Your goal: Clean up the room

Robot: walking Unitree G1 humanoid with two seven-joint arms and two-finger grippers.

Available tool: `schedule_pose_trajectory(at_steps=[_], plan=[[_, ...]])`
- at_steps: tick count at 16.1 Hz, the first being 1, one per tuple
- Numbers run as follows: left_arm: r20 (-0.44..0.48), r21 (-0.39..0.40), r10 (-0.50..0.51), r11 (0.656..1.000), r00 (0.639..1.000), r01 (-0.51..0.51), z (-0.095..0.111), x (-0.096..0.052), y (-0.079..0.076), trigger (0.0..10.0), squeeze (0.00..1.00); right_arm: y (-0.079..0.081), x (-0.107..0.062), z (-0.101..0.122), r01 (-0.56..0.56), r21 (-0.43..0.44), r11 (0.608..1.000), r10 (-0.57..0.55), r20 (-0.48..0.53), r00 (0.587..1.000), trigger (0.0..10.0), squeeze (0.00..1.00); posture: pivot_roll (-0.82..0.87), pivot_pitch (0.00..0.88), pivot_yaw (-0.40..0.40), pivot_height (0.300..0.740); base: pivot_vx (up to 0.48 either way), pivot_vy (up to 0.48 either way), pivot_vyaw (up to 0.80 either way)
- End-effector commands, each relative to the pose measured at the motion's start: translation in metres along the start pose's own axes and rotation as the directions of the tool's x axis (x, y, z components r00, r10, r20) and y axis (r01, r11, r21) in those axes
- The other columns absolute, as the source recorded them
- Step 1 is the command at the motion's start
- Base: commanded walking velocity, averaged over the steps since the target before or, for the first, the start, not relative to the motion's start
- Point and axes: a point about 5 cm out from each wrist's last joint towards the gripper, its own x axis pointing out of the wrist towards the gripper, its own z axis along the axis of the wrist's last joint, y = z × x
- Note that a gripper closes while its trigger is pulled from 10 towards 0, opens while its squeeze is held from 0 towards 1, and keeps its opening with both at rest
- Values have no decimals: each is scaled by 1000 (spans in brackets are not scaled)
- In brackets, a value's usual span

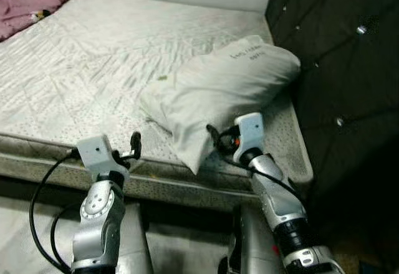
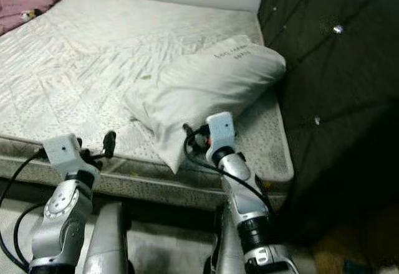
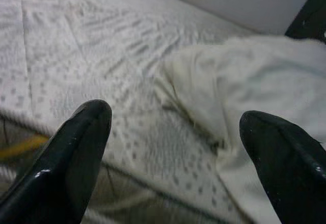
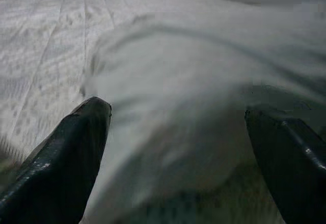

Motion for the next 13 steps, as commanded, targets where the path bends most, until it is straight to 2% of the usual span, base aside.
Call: schedule_pose_trajectory(at_steps=[1, 2, 4, 7, 10, 11, 13], plan=[[-13, 10, -15, 1000, 1000, 15, -1, 2, -5, 10000, 0, -1, 2, 1, -16, -18, 1000, 16, -20, 1000, 10000, 0, 78, 0, -50, 518, 0, 0, 0], [-19, 15, -4, 1000, 1000, 5, -1, 1, -3, 10000, 0, 1, 4, -4, -35, -34, 999, 33, -67, 997, 10000, 0, 80, 0, -49, 518, 0, 0, 0], [-24, 14, -9, 1000, 1000, 9, -1, 2, -4, 10000, 0, 4, 7, -6, -70, -44, 997, 65, -95, 993, 10000, 0, 83, 4, -45, 518, 0, 0, 0], [-46, 21, -17, 1000, 999, 18, 0, 1, -3, 10000, 0, 18, 14, -15, -205, -52, 977, 188, -222, 957, 10000, 0, 91, 22, -32, 518, 0, 0, 0], [-48, 41, -21, 999, 999, 23, 3, -2, 0, 10000, 0, 23, 26, -10, -206, -44, 978, 189, -243, 951, 10000, 0, 102, 45, -30, 518, 0, 0, 0], [-57, 53, -6, 999, 998, 9, 3, -5, 5, 10000, 0, 26, 36, -5, -156, -8, 988, 149, -252, 956, 10000, 0, 133, 42, -34, 518, 0, 0, 0], [-57, 54, 2, 999, 998, 1, 4, -8, 7, 10000, 0, 28, 45, 3, -114, 21, 993, 115, -241, 964, 10000, 0, 143, 42, -35, 518, 0, 0, 0]])
